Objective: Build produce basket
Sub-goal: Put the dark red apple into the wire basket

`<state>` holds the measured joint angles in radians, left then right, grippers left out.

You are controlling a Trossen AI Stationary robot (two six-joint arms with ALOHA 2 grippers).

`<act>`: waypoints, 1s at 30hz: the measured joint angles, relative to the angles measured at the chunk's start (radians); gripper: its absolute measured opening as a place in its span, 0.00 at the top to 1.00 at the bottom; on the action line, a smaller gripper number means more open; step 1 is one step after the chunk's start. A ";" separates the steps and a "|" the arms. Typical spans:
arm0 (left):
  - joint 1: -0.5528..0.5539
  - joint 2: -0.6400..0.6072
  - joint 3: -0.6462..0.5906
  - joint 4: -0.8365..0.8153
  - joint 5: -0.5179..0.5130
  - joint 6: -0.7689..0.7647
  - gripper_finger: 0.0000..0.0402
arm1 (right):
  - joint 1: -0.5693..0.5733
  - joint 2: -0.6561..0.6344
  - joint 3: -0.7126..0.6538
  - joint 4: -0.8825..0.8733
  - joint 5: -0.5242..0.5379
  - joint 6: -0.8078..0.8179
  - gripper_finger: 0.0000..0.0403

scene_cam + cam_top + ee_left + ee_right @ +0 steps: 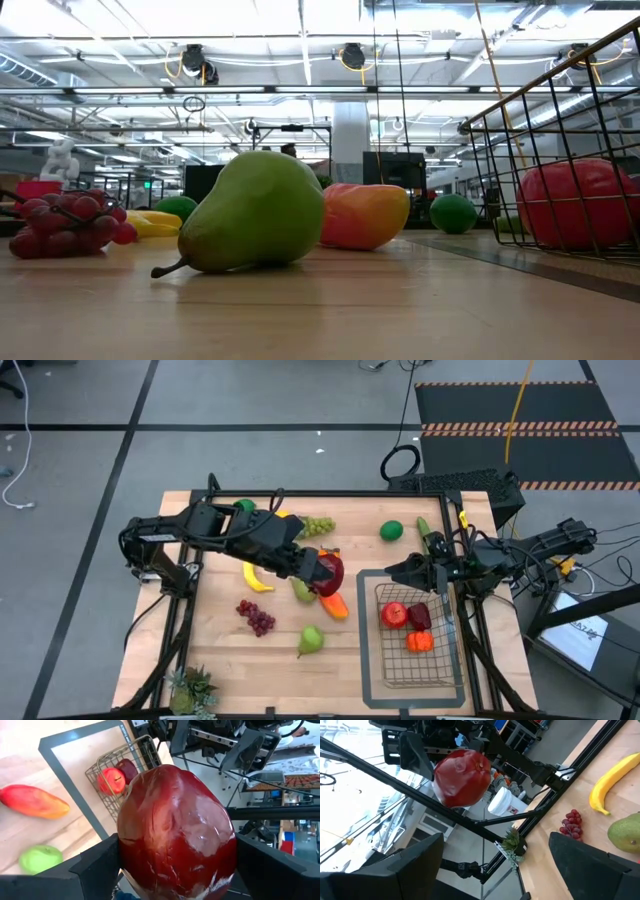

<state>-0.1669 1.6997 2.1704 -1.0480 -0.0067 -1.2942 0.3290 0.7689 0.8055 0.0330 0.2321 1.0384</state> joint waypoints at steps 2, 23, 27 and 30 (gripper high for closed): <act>0.000 0.000 0.000 0.004 0.000 -0.003 0.14 | 0.000 0.000 0.000 0.000 -0.001 -0.007 0.11; 0.014 0.000 0.000 0.009 -0.092 0.552 0.14 | 0.000 0.000 0.000 0.000 -0.002 0.022 0.11; 0.029 0.000 0.000 0.009 -0.093 0.715 0.14 | 0.000 0.000 0.000 0.001 -0.002 0.043 0.11; 0.038 0.000 0.000 0.010 -0.093 0.848 0.14 | 0.000 0.000 0.000 0.001 -0.002 0.075 0.11</act>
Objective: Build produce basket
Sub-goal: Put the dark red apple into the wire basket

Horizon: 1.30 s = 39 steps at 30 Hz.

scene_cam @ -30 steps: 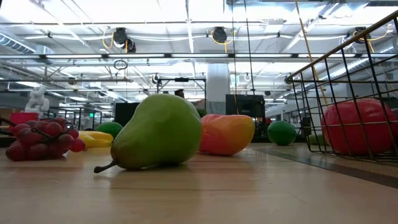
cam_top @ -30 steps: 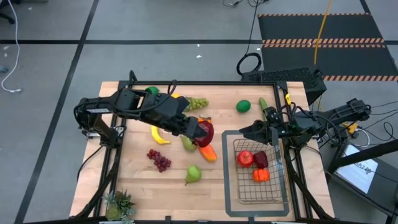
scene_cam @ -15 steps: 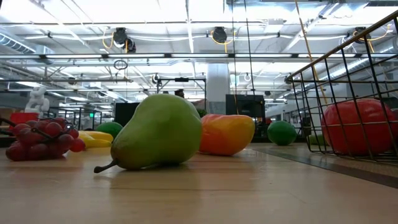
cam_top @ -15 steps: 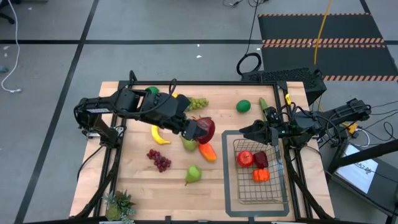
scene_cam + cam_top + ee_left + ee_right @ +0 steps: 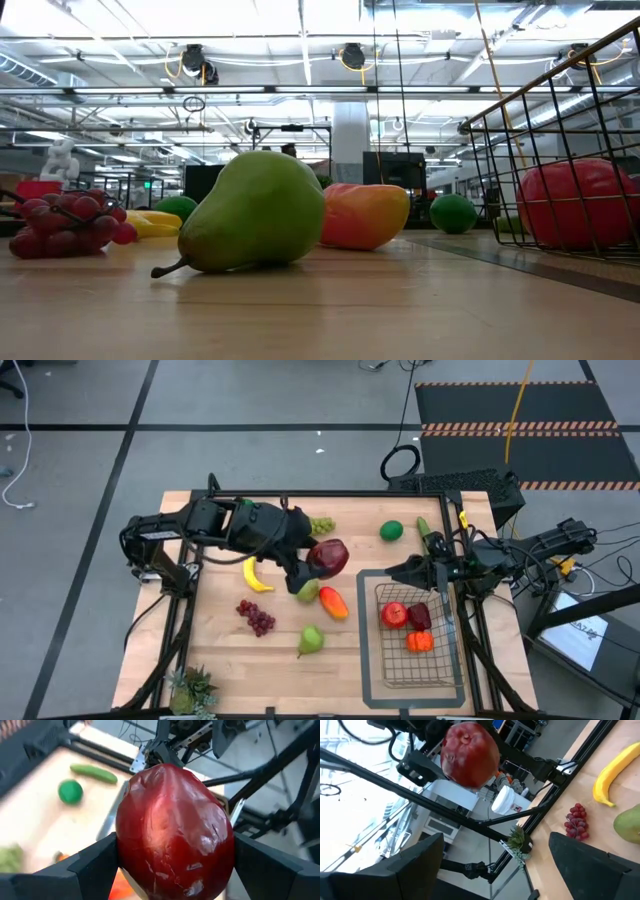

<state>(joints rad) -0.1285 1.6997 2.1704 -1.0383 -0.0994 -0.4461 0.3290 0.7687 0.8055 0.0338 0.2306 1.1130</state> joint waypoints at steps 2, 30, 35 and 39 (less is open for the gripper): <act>0.006 0.000 0.000 0.003 -0.002 0.102 0.14 | 0.000 0.000 0.000 0.000 0.000 0.025 0.11; 0.017 0.000 0.000 0.070 -0.138 0.378 0.14 | 0.000 0.120 0.000 0.331 0.207 0.050 0.11; 0.015 0.000 0.000 0.064 -0.138 0.223 0.14 | 0.000 0.205 0.006 0.455 0.269 -0.005 0.11; 0.012 0.011 -0.001 0.037 -0.124 0.209 0.14 | 0.000 0.243 0.023 0.457 0.293 0.027 0.11</act>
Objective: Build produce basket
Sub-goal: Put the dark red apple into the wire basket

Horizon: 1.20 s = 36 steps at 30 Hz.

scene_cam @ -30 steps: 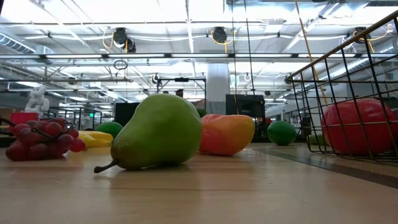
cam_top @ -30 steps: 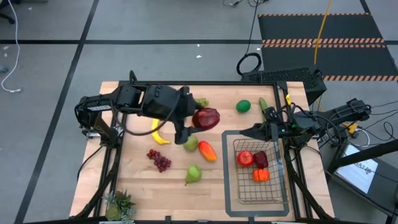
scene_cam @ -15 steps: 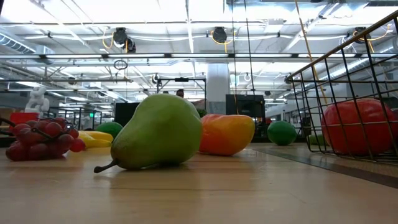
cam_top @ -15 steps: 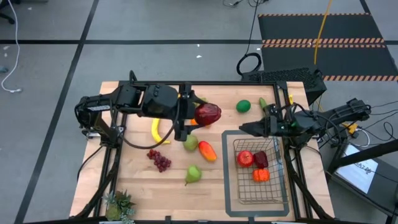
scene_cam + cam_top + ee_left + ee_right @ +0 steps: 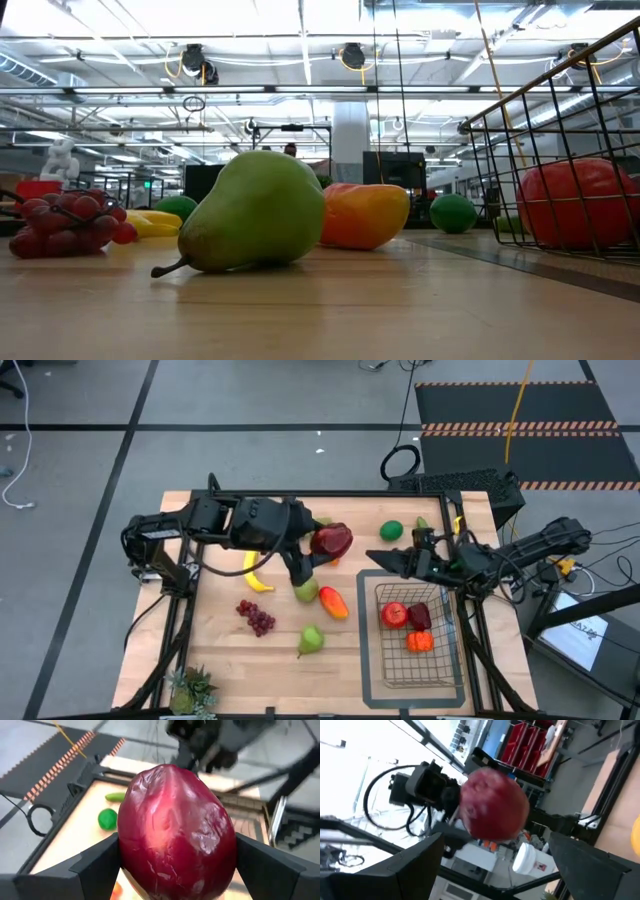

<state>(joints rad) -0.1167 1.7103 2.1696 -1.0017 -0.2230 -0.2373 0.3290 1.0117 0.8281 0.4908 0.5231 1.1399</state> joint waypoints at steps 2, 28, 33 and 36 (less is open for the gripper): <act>-0.005 0.007 -0.002 -0.031 0.019 0.046 0.14 | -0.005 0.002 0.000 -0.009 -0.004 0.047 0.11; -0.037 0.171 0.000 -0.038 0.072 0.160 0.14 | -0.195 0.032 0.001 -0.247 -0.477 0.289 0.11; -0.037 0.182 0.000 -0.037 0.071 0.162 0.14 | -0.195 0.063 0.001 -0.247 -0.477 0.303 0.11; -0.036 0.182 0.000 -0.037 0.071 0.162 0.14 | -0.200 0.071 0.001 -0.240 -0.492 0.303 0.12</act>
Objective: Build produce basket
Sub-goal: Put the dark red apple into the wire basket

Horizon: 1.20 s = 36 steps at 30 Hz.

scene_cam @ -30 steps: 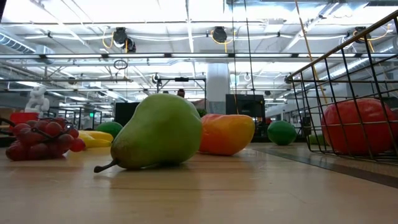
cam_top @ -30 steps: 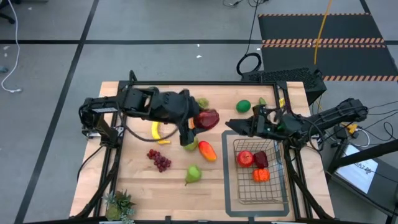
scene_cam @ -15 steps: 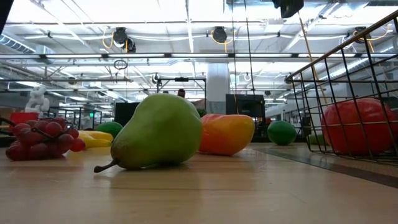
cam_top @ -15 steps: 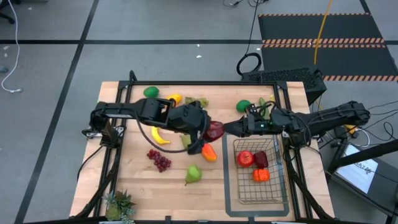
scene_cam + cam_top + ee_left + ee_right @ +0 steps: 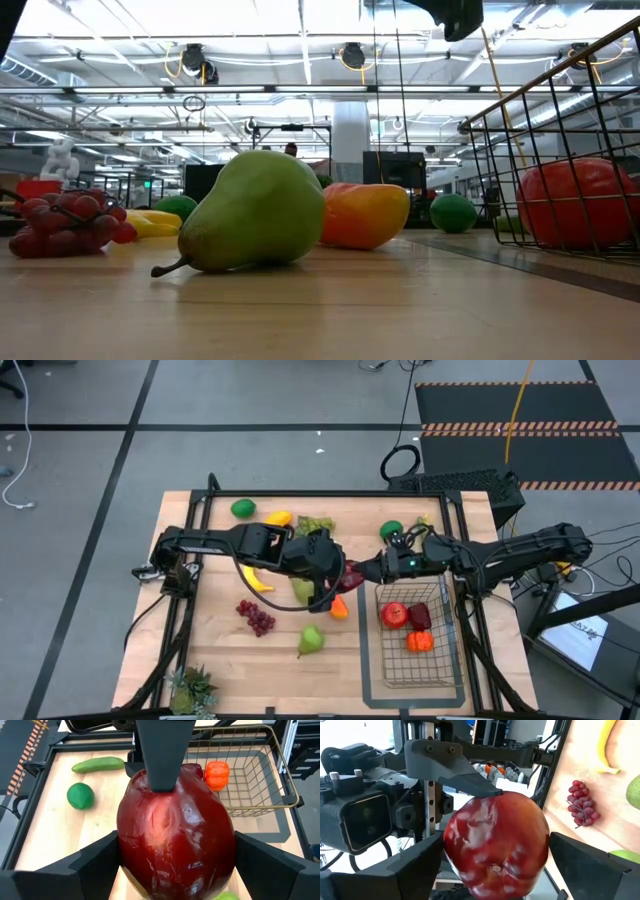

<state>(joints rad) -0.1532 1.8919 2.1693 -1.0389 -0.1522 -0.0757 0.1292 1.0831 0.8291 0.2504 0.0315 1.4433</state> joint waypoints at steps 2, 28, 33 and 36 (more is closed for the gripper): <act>-0.001 0.000 0.000 -0.005 0.000 0.000 0.14 | -0.004 0.009 0.000 0.013 -0.012 0.000 0.13; -0.019 0.000 0.000 0.027 -0.069 0.003 0.03 | -0.025 0.012 0.000 0.014 -0.042 -0.034 0.27; -0.034 -0.010 0.000 0.063 -0.092 -0.050 0.03 | -0.051 0.012 0.000 0.011 -0.116 -0.042 0.27; -0.044 -0.028 0.000 0.063 -0.115 -0.079 0.01 | -0.061 0.009 0.000 0.015 -0.150 -0.044 0.27</act>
<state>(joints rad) -0.1969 1.8635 2.1693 -0.9763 -0.2670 -0.1545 0.0681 1.0925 0.8288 0.2649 -0.1188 1.3988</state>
